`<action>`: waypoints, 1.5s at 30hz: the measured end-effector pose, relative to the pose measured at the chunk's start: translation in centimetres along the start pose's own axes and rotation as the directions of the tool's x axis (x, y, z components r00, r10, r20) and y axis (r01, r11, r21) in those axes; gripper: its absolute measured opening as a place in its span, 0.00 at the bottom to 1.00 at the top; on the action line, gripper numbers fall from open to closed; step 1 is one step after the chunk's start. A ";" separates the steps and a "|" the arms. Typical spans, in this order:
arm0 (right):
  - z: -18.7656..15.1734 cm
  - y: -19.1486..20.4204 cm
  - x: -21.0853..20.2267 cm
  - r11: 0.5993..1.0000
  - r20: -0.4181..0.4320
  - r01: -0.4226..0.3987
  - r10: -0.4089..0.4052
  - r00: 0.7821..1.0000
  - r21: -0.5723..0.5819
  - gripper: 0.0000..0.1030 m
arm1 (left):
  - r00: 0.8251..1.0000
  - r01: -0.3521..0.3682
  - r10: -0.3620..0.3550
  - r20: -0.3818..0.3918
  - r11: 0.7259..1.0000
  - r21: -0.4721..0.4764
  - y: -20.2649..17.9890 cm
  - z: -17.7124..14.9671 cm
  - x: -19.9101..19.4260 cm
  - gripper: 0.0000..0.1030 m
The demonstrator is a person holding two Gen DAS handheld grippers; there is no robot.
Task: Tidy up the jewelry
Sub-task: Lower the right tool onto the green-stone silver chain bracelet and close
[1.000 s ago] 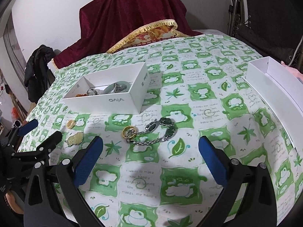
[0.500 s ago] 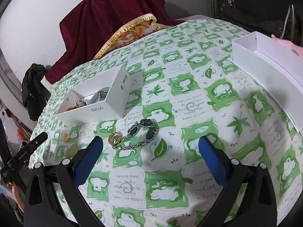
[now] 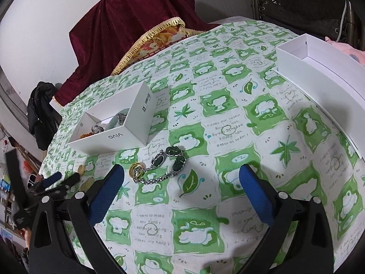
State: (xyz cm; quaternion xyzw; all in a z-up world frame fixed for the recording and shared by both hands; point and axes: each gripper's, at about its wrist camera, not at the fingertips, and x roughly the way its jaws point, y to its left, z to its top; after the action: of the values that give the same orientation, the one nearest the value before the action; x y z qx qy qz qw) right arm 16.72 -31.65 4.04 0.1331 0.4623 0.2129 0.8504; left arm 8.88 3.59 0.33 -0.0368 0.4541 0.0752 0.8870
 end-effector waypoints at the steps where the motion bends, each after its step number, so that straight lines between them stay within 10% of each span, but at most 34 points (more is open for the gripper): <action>1: 0.0 0.0 -0.1 1.000 0.006 -0.017 0.017 1.000 -0.003 0.95 | 1.000 0.005 -0.005 0.003 1.000 -0.006 0.2 -0.1 -0.1 0.97; 16: 1.4 -0.2 1.2 0.995 -0.038 -0.101 0.100 0.994 -0.007 0.39 | 1.000 -0.010 0.010 0.002 1.000 0.016 -0.2 -0.4 0.0 0.97; 27: 0.7 3.0 2.6 0.959 -0.132 -0.276 0.267 0.955 -0.059 0.38 | 1.000 -0.009 0.009 0.002 1.000 0.017 -0.2 -0.4 0.0 0.97; 35: 0.9 -0.4 1.0 0.995 -0.078 -0.097 0.098 0.992 0.010 0.39 | 1.000 -0.009 0.009 0.002 1.000 0.017 -0.2 -0.4 0.0 0.97; 40: 1.5 -1.4 -0.8 0.975 -0.018 -0.218 0.219 0.976 0.050 0.41 | 1.000 -0.008 0.008 0.002 1.000 0.017 -0.2 -0.4 0.0 0.97; 45: 1.2 -0.4 -0.4 0.997 -0.003 -0.055 0.055 0.998 -0.045 0.45 | 1.000 -0.008 0.008 0.002 1.000 0.017 -0.2 -0.4 0.0 0.97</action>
State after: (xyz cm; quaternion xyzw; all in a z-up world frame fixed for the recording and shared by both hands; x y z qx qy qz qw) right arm 17.64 -32.22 4.81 0.1263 0.4545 0.2467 0.8465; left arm 8.56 3.37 0.11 -0.0275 0.4540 0.0748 0.8874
